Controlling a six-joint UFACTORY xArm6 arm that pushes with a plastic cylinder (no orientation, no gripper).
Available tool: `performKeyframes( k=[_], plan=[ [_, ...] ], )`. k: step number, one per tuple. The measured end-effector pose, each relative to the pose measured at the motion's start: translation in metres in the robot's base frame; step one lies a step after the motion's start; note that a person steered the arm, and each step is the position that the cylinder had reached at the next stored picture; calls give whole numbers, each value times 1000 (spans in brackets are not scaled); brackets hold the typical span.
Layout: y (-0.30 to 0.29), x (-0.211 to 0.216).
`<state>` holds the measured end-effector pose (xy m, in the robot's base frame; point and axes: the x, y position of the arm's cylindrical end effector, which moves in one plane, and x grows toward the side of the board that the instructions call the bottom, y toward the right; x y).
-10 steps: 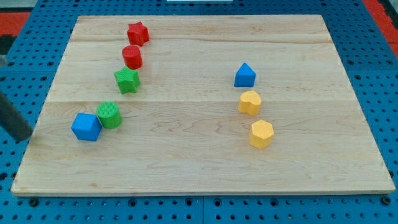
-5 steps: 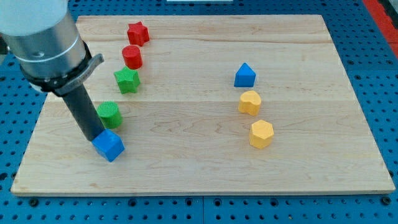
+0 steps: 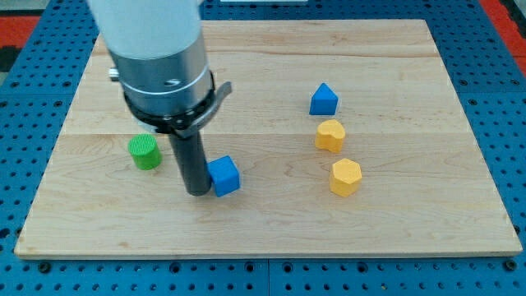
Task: Push the blue cube to the top of the blue triangle
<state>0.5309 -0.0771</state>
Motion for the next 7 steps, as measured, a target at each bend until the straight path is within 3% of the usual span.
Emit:
performKeyframes(
  k=[5, 7],
  plan=[
    [103, -14],
    [105, -53]
  ],
)
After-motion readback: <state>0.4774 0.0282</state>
